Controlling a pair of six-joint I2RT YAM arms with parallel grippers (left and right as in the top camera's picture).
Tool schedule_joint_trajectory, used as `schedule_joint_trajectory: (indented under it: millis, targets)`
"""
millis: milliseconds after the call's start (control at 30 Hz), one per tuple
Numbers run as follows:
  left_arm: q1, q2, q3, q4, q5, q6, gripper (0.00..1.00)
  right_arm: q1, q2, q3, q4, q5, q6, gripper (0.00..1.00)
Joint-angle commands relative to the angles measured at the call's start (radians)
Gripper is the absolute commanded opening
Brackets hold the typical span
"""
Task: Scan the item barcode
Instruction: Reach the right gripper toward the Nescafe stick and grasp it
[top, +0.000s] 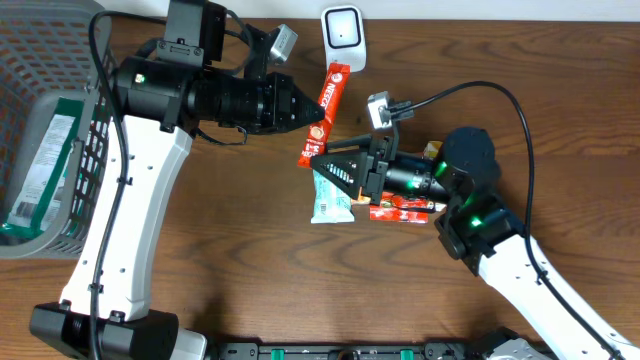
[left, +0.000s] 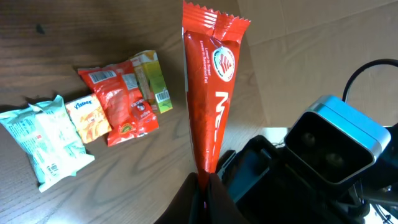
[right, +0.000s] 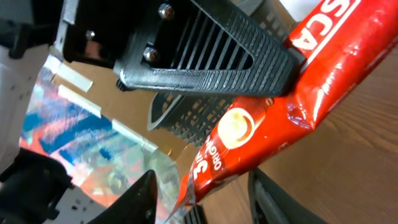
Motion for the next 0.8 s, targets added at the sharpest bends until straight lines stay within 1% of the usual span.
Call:
schedule_joint_trajectory:
  millis: [0, 33, 100, 133, 267, 367, 400, 467, 500, 600, 700, 767]
  targets:
    - [-0.002, 0.01, -0.002, -0.002, -0.005, -0.006, 0.08, 0.021, 0.015, 0.013, 0.004, 0.064, -0.011, 0.34]
    - [-0.002, 0.01, -0.002, -0.002, -0.005, -0.006, 0.08, 0.021, 0.019, 0.013, 0.004, 0.066, -0.011, 0.27]
    - [-0.002, 0.01, -0.002, -0.001, -0.005, -0.005, 0.07, 0.021, 0.029, 0.013, 0.003, 0.066, -0.032, 0.09]
    - [-0.002, 0.01, -0.002, 0.0, -0.005, -0.005, 0.08, 0.021, 0.034, 0.013, 0.001, 0.066, -0.056, 0.02]
    - [-0.002, 0.01, -0.002, 0.021, -0.026, -0.005, 0.08, 0.021, 0.046, 0.013, -0.036, 0.067, -0.156, 0.01]
    - [-0.002, 0.01, -0.002, 0.041, -0.109, -0.005, 0.17, 0.021, 0.048, 0.013, -0.091, 0.074, -0.227, 0.01]
    - [-0.002, 0.01, -0.002, 0.045, -0.148, -0.005, 0.26, 0.02, 0.048, 0.013, -0.109, 0.076, -0.251, 0.01]
    - [-0.001, 0.01, -0.002, 0.051, -0.206, -0.005, 0.41, 0.02, 0.047, 0.013, -0.142, 0.083, -0.286, 0.01]
    - [-0.001, 0.01, -0.002, 0.056, -0.233, -0.005, 0.45, 0.019, 0.047, 0.013, -0.166, 0.095, -0.301, 0.01]
    - [-0.001, 0.01, -0.002, 0.069, -0.293, -0.005, 0.5, 0.01, 0.047, 0.015, -0.262, 0.163, -0.339, 0.01]
    - [0.0, 0.01, -0.002, 0.069, -0.392, -0.011, 0.51, 0.007, 0.047, 0.04, -0.393, 0.254, -0.391, 0.01]
    - [0.002, 0.01, -0.002, 0.068, -0.463, -0.043, 0.52, 0.008, 0.048, 0.082, -0.515, 0.329, -0.436, 0.01]
